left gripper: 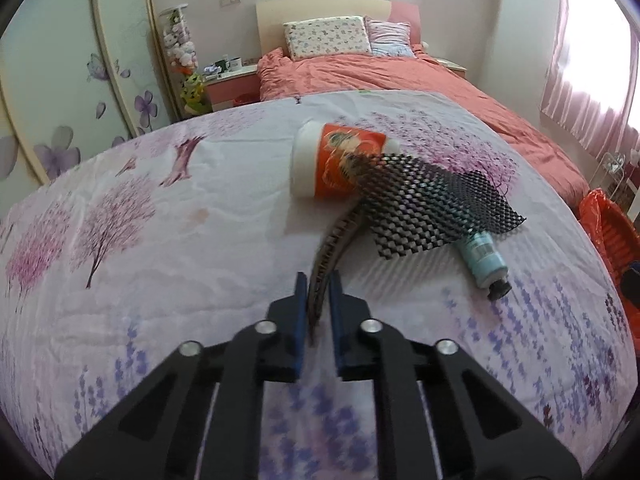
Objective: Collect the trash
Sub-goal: 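Grasp the brown hair clip with the left gripper while the right grasps the black mesh pad, then carry the hair clip and mesh pad in both grippers over the orange basket, then open both grippers to drop the clip and mesh pad into the basket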
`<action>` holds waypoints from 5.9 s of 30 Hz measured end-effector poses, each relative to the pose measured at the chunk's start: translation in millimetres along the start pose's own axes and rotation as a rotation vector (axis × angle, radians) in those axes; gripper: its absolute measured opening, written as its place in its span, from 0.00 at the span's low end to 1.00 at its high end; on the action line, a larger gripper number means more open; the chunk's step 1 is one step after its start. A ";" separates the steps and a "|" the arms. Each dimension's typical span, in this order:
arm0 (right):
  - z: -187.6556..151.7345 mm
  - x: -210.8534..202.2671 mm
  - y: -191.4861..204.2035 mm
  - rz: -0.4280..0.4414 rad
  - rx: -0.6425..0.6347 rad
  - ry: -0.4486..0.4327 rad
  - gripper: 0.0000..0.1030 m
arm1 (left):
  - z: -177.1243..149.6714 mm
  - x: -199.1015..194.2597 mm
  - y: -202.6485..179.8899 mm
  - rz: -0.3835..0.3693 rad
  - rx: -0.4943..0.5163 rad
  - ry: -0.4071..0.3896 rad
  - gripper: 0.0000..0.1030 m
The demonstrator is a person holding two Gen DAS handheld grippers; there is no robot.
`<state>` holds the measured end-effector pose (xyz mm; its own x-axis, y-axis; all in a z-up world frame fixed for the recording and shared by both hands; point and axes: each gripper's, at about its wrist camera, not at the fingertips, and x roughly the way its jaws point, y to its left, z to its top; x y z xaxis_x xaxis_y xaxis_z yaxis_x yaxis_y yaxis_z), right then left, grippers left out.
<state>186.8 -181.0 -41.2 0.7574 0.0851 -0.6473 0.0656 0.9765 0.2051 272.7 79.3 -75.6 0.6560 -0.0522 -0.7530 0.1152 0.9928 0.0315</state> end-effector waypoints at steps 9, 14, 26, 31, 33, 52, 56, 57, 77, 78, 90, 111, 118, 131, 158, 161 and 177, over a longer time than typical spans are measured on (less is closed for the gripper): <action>-7.5 7.6 10.4 0.022 -0.008 0.023 0.47 | -22.9 -21.9 49.2 -0.014 -0.110 0.020 0.10; -8.8 9.7 17.2 0.030 -0.015 0.030 0.47 | -16.0 -12.5 49.7 -0.018 -0.143 0.038 0.20; 0.0 26.3 27.4 0.045 -0.008 0.053 0.47 | -7.3 3.3 61.2 0.071 -0.176 0.044 0.12; 17.3 53.0 35.6 0.076 0.048 0.074 0.47 | -13.4 -0.4 73.8 0.076 -0.179 0.032 0.13; 23.5 63.0 40.3 0.089 0.070 0.090 0.47 | -13.2 2.1 72.3 0.082 -0.170 0.041 0.14; 35.8 110.2 83.6 0.062 0.029 0.156 0.33 | -17.7 4.3 91.6 -0.003 -0.241 0.029 0.14; 34.3 104.4 79.5 0.081 0.056 0.150 0.32 | -18.0 3.8 91.5 -0.002 -0.240 0.029 0.14; 34.8 104.3 79.7 0.081 0.057 0.149 0.32 | -17.9 3.8 91.6 0.000 -0.239 0.030 0.14; 43.0 64.3 63.5 0.103 0.052 0.053 0.06 | -19.0 0.7 96.2 -0.030 -0.257 0.020 0.13; 43.1 58.5 61.7 0.102 0.046 0.038 0.06 | -19.7 -0.9 96.7 -0.039 -0.259 0.020 0.13; 46.3 14.5 26.1 0.105 0.061 -0.050 0.06 | -1.9 -44.5 61.2 -0.055 -0.222 -0.055 0.12; 30.0 -48.7 -62.1 0.013 0.156 -0.166 0.06 | 27.1 -97.8 -81.3 -0.187 -0.013 -0.127 0.13; 21.2 -67.6 -88.9 -0.059 0.149 -0.220 0.06 | 25.5 -110.9 -135.3 -0.240 0.085 -0.151 0.13; 12.6 -79.7 -136.4 -0.227 0.164 -0.278 0.06 | 20.8 -116.0 -234.7 -0.305 0.249 -0.167 0.13; 3.1 -67.6 -205.3 -0.169 0.320 -0.247 0.06 | 7.1 -48.9 -346.9 -0.476 0.327 -0.012 0.13; 3.1 -62.4 -211.3 -0.156 0.329 -0.228 0.07 | 6.5 -43.0 -351.3 -0.470 0.323 0.001 0.24; 1.6 -60.1 -202.4 -0.184 0.302 -0.194 0.54 | 3.9 -36.1 -287.5 -0.292 0.318 -0.055 0.54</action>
<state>128.9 -384.1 -42.7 0.8221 -0.1527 -0.5485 0.3773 0.8676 0.3239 218.8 -204.7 -54.9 0.5994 -0.3404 -0.7245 0.5202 0.8536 0.0293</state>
